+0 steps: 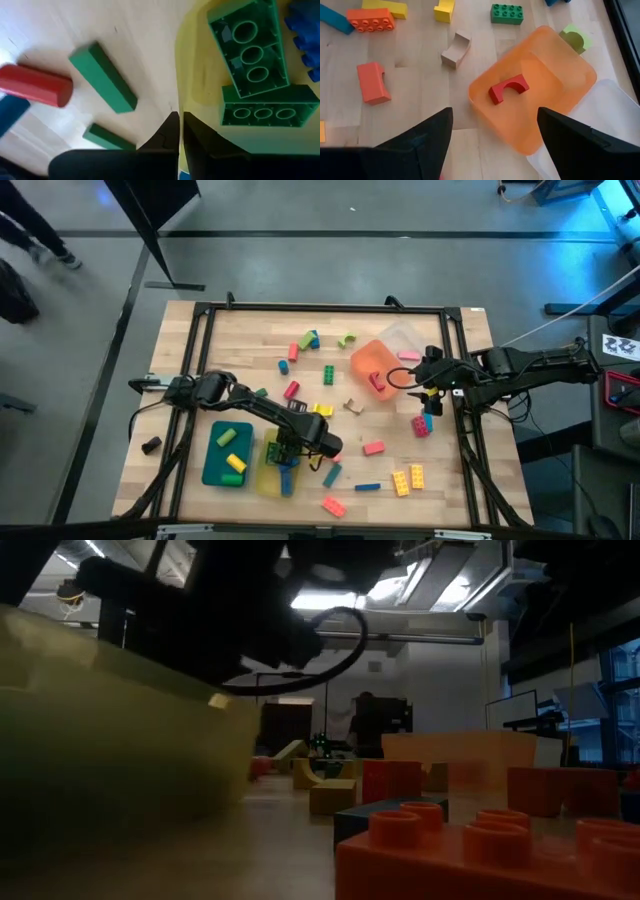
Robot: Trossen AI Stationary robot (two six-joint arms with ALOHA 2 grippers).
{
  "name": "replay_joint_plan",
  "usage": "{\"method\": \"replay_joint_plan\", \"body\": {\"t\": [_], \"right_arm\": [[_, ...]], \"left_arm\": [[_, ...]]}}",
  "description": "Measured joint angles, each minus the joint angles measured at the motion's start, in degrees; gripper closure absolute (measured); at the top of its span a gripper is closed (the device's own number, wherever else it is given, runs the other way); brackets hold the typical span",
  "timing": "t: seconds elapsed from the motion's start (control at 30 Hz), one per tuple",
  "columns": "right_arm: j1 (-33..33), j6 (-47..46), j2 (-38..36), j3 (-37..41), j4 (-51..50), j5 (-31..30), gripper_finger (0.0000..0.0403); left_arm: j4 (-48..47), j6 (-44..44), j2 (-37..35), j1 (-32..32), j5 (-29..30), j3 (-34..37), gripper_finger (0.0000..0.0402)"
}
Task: Sort blocks by size
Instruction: Adjust the yellow bin on the table, then put the orange rectangle block into the orange bin
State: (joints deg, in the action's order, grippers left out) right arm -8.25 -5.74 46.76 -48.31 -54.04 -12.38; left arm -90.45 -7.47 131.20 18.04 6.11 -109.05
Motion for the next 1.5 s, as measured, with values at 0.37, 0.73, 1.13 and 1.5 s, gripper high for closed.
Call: {"method": "replay_joint_plan", "body": {"t": [0.37,0.73,1.13,1.5], "right_arm": [[0.01,0.0,0.02,0.0,0.2,0.04,0.0111],[0.0,0.0,0.02,0.0,0.29,0.04,0.0111],[0.02,0.02,0.04,0.0,0.35,0.04,0.0111],[-0.04,-0.24,0.04,0.0,2.33,14.89,0.0111]], "left_arm": [[0.63,-2.18,-1.91,0.0,-0.81,3.87,0.0391],[0.69,-9.16,-2.02,-0.86,1.66,3.88,0.0309],[0.49,-10.2,-10.35,-0.79,4.3,3.84,0.0301],[1.9,-17.47,-32.97,0.72,36.49,5.77,0.0301]]}}
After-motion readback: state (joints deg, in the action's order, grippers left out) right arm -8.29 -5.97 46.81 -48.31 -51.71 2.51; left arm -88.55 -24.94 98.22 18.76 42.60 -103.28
